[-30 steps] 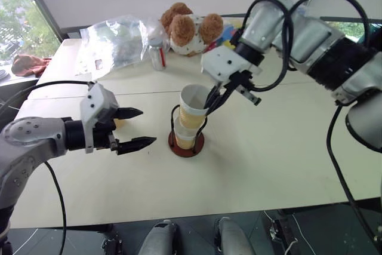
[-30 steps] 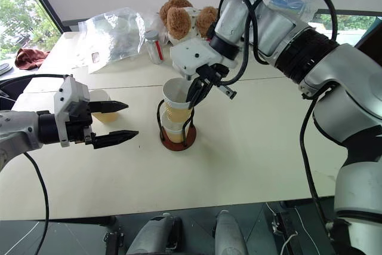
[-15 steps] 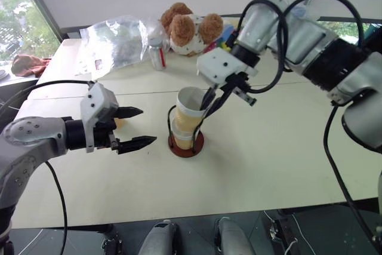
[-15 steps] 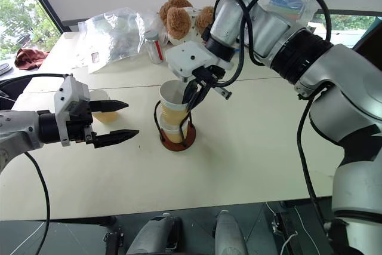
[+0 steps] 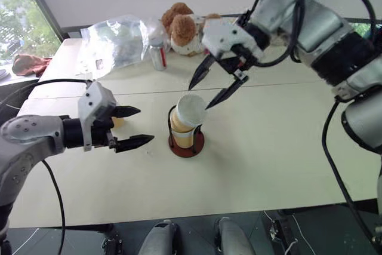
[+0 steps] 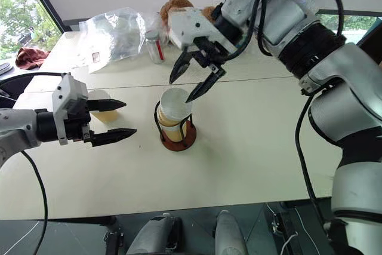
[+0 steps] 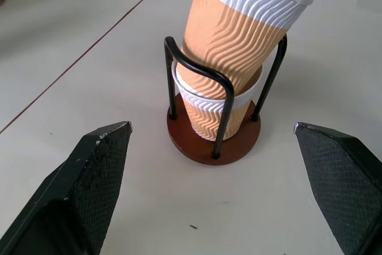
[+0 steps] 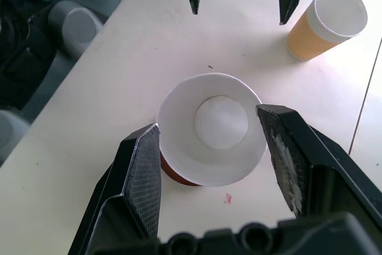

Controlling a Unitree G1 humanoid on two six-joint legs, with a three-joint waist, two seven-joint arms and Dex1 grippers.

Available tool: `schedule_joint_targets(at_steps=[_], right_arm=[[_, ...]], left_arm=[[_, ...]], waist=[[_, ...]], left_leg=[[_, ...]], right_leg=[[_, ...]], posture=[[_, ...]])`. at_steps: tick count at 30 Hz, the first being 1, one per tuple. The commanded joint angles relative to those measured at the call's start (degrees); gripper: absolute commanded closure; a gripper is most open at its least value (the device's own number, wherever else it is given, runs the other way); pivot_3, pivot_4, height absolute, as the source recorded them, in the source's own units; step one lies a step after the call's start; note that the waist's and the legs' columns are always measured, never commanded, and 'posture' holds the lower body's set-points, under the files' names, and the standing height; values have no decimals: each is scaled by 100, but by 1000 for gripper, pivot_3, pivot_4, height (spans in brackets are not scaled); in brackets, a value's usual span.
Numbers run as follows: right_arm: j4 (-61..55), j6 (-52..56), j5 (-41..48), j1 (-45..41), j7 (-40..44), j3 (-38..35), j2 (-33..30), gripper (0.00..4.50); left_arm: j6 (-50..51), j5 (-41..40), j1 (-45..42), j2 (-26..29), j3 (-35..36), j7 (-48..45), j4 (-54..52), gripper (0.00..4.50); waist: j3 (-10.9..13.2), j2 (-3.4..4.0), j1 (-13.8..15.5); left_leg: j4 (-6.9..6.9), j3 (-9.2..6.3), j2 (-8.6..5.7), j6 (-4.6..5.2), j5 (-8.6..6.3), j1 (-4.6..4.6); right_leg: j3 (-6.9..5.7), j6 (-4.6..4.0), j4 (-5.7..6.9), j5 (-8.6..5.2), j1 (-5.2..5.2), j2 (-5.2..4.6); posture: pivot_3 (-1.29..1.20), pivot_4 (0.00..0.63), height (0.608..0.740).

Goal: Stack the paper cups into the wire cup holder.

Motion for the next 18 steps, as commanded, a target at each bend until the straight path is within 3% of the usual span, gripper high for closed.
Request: schedule_joint_targets(at_steps=[1, 7, 18], right_arm=[[-249, 140, 86, 33, 8, -276, -6, 1711], [-949, 444, 144, 363, 8, -406, -317, 1711], [-1400, 1266, -693, 1197, 8, -1445, 16, 1711]], left_arm=[[-114, 91, -228, 58, -33, -54, 14, 0], [-94, 113, -231, 45, -29, -96, 1, 0], [-135, 170, -269, 1, -114, -64, 50, 0]], waist=[[0, 0, -4], [0, 0, -1], [-1, -1, 5]], left_leg=[[0, 1, 0, 2, -1, 0], [-1, 1, 1, 0, 0, -2], [3, 2, 1, 2, -1, -3]], right_leg=[[0, 0, 0, 0, -1, 0], [0, 0, 3, 0, -5, 0], [0, 0, 0, 0, -1, 0]], posture=[[0, 150, 740], [0, 150, 740], [0, 150, 740]])
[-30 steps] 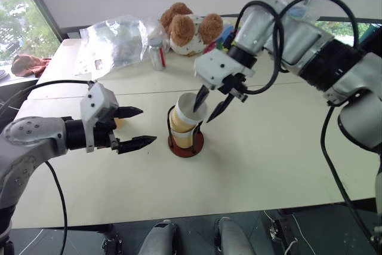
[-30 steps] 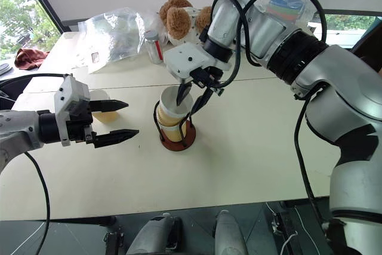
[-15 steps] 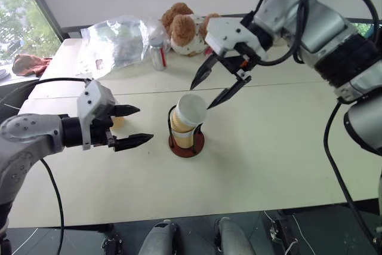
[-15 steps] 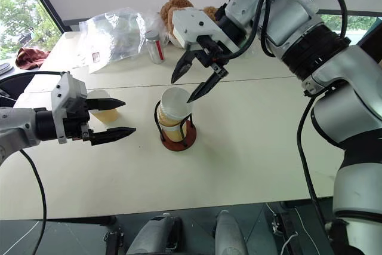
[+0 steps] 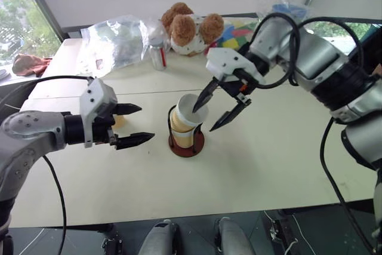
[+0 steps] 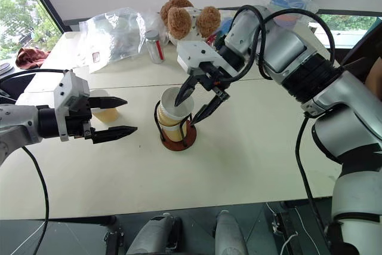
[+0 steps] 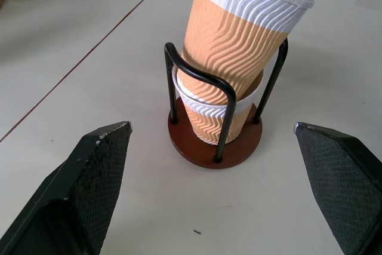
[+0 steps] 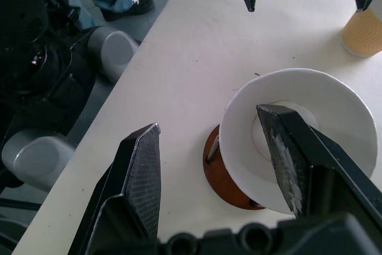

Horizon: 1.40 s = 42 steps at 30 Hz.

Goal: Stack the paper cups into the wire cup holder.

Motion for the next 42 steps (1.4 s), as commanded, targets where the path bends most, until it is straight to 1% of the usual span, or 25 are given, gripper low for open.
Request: schedule_joint_targets(at_steps=[1, 4, 9, 10, 12, 14, 15, 16, 23, 30, 34, 36, 38, 39, 42], right_arm=[[-131, 144, -374, 123, 8, -580, 224, 1711], [-192, 263, -808, 377, 8, -916, 456, 1711], [-373, 496, -1194, 664, 8, -1273, 666, 1711], [-382, 526, -1299, 714, 7, -1344, 719, 1944], [-404, 587, -1444, 785, 6, -1462, 794, 2551], [-432, 633, -1527, 828, 7, -1546, 838, 3555], [-438, 647, -1558, 838, 8, -1582, 857, 4152], [-451, 658, -1560, 840, 8, -1596, 857, 4463], [-353, 379, -1489, 606, 8, -1606, 765, 4463], [-81, -18, -1287, 299, 8, -1446, 633, 4463], [-253, 202, -499, 268, 8, -1493, 102, 4463], [-459, 463, -176, 362, 8, -1608, -62, 3948], [-746, 871, 6, 663, 8, -1968, -170, 3212], [-886, 1078, 26, 867, -47, -2191, -178, 2600], [-1425, 1767, 81, 1559, -579, -2732, -212, 1026]], left_arm=[[-110, 63, -113, -13, 42, 0, -29, 0], [-124, 91, -147, -44, 5, -4, -12, 0], [-128, 142, -184, -78, -17, -13, 2, 0], [-126, 145, -190, -85, -19, -8, 4, 0], [-122, 149, -194, -92, -21, -3, 5, 0], [-120, 155, -194, -95, -21, -1, 6, 0], [-118, 160, -195, -96, -22, 0, 6, 0], [-117, 165, -198, -98, -23, 4, 7, 0], [-121, 193, -200, -117, -25, 0, 19, 0], [-147, 251, -219, -101, -5, 13, 5, 0], [-238, 479, -30, 421, 391, -317, 194, 0], [-470, 692, 81, 694, 541, -564, 447, 0], [-796, 975, 156, 1069, 703, -939, 975, 0], [-990, 1158, 185, 1257, 722, -1103, 1229, 0], [-1813, 1781, 251, 1638, 504, -1477, 1854, 0]], waist=[[0, -1, 0], [-1, -2, 0], [-1, -2, 13], [-1, -2, 9], [-2, -3, 2], [-2, -3, 1], [-2, -3, 2], [-2, -3, 2], [-2, -3, -4], [-2, -3, -2], [2, -11, 6], [3, -10, -3], [2, -11, -11], [2, -12, -26], [1, -13, -10]], left_leg=[[0, 0, 0, -1, 1, 0], [0, 0, 0, -2, 1, 0], [1, -1, 0, -7, 4, -1], [1, -1, 0, -7, 4, -1], [1, -1, 0, -7, 4, -1], [1, 0, -1, -7, 5, -1], [1, 0, -1, -7, 5, -1], [1, 0, 0, -7, 5, -1], [1, 0, 0, -8, 5, -1], [1, -1, 0, -8, 5, -1], [2, -2, 0, -8, 5, -2], [0, -1, -1, -7, 4, -2], [-3, 0, 0, -6, 3, -2], [-4, 0, 2, -1, 1, -1], [-4, 3, 5, 19, -10, -1]], right_leg=[[0, 0, 0, 0, 1, 0], [0, 0, 0, 0, 1, 1], [0, 0, 2, 0, 0, 1], [-1, 0, 1, 0, 1, 1], [0, 0, 0, 0, 1, 1], [-1, 0, 0, 0, 1, 1], [-1, 0, 1, 0, 1, 1], [-1, 0, 1, 0, 2, 1], [-1, 0, 1, 0, 2, 2], [-1, 0, 0, 0, 2, 2], [-1, 0, 0, 0, 3, 1], [-1, 0, -2, 0, 3, 0], [-1, 0, -4, 0, 1, 0], [-2, -1, -4, -1, 0, 2], [-2, -1, -3, -1, 2, 2]], posture=[[0, 150, 740], [0, 150, 740], [0, 150, 740], [0, 150, 740], [0, 150, 740], [0, 150, 740], [0, 150, 740], [0, 150, 740], [0, 150, 740], [0, 150, 740], [0, 150, 740], [0, 150, 740], [0, 150, 740], [0, 150, 740], [0, 150, 740]])
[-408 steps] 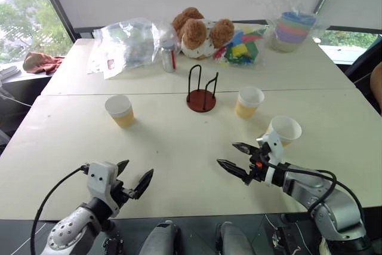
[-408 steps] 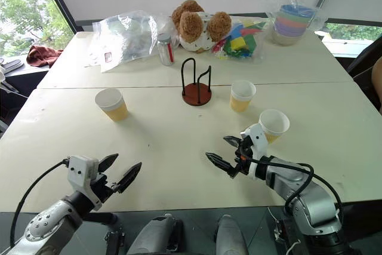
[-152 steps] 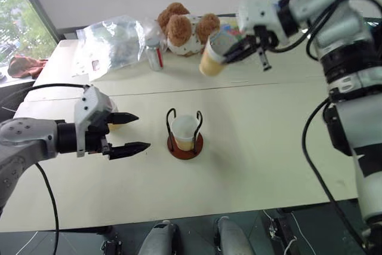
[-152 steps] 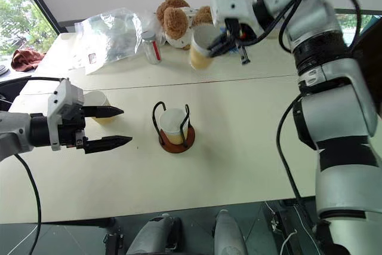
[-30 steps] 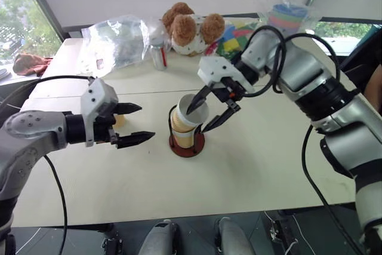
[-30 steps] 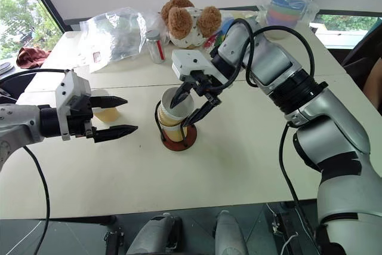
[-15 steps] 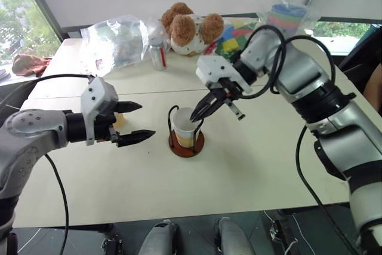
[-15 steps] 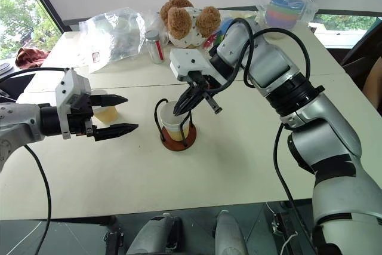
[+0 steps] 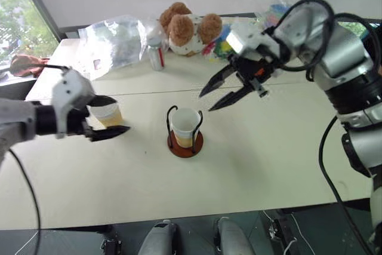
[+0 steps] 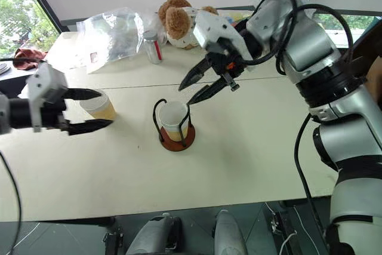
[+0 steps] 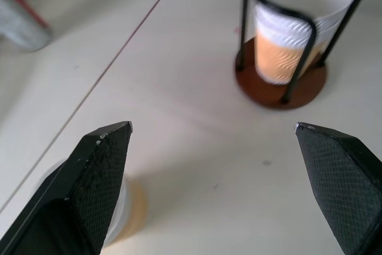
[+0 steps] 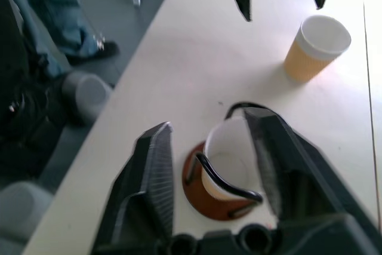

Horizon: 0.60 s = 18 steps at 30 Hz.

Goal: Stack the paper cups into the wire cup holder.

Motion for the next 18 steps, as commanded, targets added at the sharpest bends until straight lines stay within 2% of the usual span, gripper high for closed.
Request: schedule_joint_targets(at_steps=[1, 2, 8, 12, 18], right_arm=[[-674, 814, 179, 632, -707, -720, -68, 559], [-855, 1030, 190, 822, -921, -870, -51, 60], [-1775, 2178, 596, 1689, -1980, -1760, 130, 60], [-2378, 2876, 1018, 2272, -2740, -2361, 223, 60], [-2773, 3262, 1206, 2543, -3386, -2741, 422, 60]], left_arm=[[-1085, 763, -21, 323, -85, -447, 665, 0], [-1376, 943, -53, 345, -208, -529, 857, 0], [-2844, 1926, -668, 186, -1003, -832, 2314, 0], [-3351, 2262, -1452, -252, -1491, -1045, 3153, 0], [-3957, 2720, -2399, -768, -2033, -1436, 4102, 0]], waist=[[0, 0, 27], [0, 0, 43], [0, -2, 47], [-3, -7, 66], [-4, -13, 41]], left_leg=[[1, 4, -1, 4, -2, 0], [3, 6, -2, 5, -3, 0], [4, 9, -6, 14, -8, -3], [5, 7, -5, 16, -9, -2], [23, 13, -6, 25, -11, -4]], right_leg=[[0, 0, -1, 0, 1, -2], [1, 0, -1, 0, 2, -5], [0, 1, -1, 0, 1, -12], [-4, 1, 1, 1, 4, -9], [-5, 3, 6, 2, 10, -7]], posture=[[0, 150, 740], [0, 150, 740], [0, 150, 740], [0, 150, 740], [0, 150, 740]])
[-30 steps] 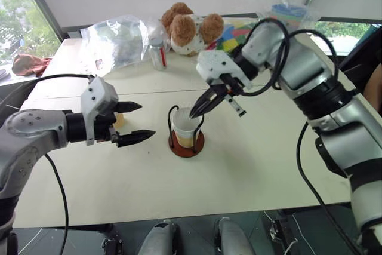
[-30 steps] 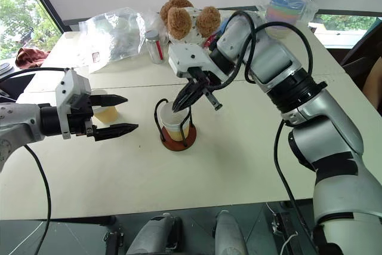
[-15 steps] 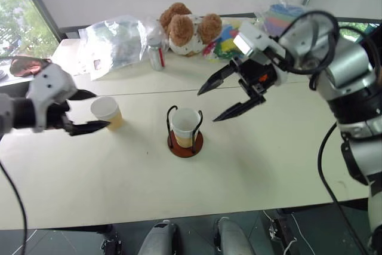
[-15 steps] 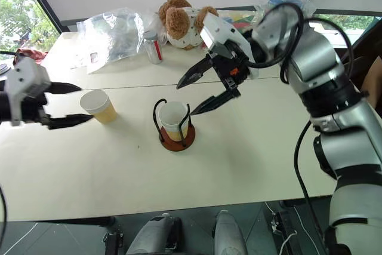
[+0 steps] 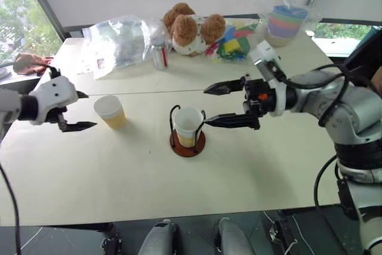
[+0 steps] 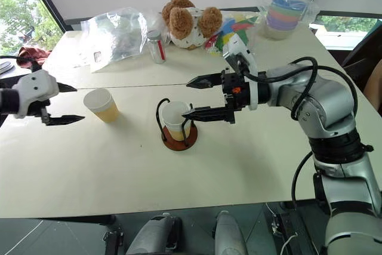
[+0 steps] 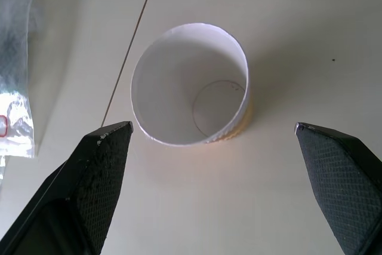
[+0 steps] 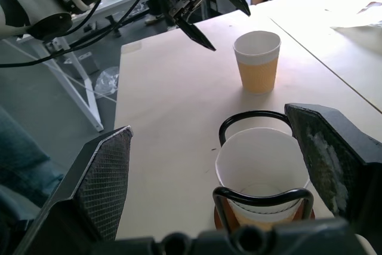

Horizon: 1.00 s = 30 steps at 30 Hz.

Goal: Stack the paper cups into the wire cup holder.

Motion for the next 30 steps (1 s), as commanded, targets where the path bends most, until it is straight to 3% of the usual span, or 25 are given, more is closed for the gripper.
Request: schedule_joint_targets(at_steps=[1, 4, 7, 14, 21, 24, 27, 30], right_arm=[[-291, 106, 196, 6, -285, -378, 83, 60], [-332, 147, 199, 39, -380, -448, 90, 60], [-311, 145, 179, 35, -425, -525, 69, 0], [-302, 95, 29, 165, -460, -574, -91, 0], [-363, 125, 102, 341, -452, -654, -134, 0], [-266, 160, -40, 648, -427, -903, -516, 0], [-23, -107, -691, 1211, -319, -930, -1315, 0], [37, -175, -621, 1486, -217, -1249, -1563, 0]], left_arm=[[-365, 285, -480, -158, -229, -272, 448, 0], [-674, 569, -827, -345, -493, -521, 932, 0], [-1168, 909, -1205, -557, -747, -594, 1556, 840], [-1780, 1236, -1800, -872, -936, -788, 2527, 4428], [-1858, 1274, -2220, -932, -888, -958, 2555, 4476], [-1305, 1089, -3147, -1075, -904, -1566, 2151, 4476], [-42, 13, -3980, -1271, -1461, -1883, 1238, 4476], [834, -1166, -4334, -1284, -2133, -1891, 414, 4476]], waist=[[-1, -1, -5], [-1, -2, -9], [-1, -2, -12], [-2, -7, -11], [-1, -11, -13], [10, -34, 42], [10, -34, 143], [5, -26, 105]], left_leg=[[0, 0, 0, 1, 0, 0], [1, 1, 1, 2, 0, 1], [2, 3, 1, 5, 0, 1], [6, 5, 2, 13, -5, 1], [7, 6, 2, 17, -7, 1], [13, -2, 2, 17, -7, -7], [92, -40, 3, 46, -24, -74], [108, -32, -15, 62, -34, -80]], right_leg=[[0, 0, 0, 0, 0, 2], [-1, 0, 4, 0, 3, 6], [-2, 1, 8, 0, 4, 7], [-4, 3, 7, 0, 8, 8], [-5, 4, 6, -1, 10, 8], [-11, 4, 6, -1, 11, 8], [-30, 8, 6, -3, 4, 17], [-11, 9, -3, -3, 11, 3]], posture=[[0, 150, 740], [0, 150, 740], [0, 150, 740], [0, 150, 740], [0, 150, 740], [0, 150, 740], [0, 150, 740], [0, 150, 740]])
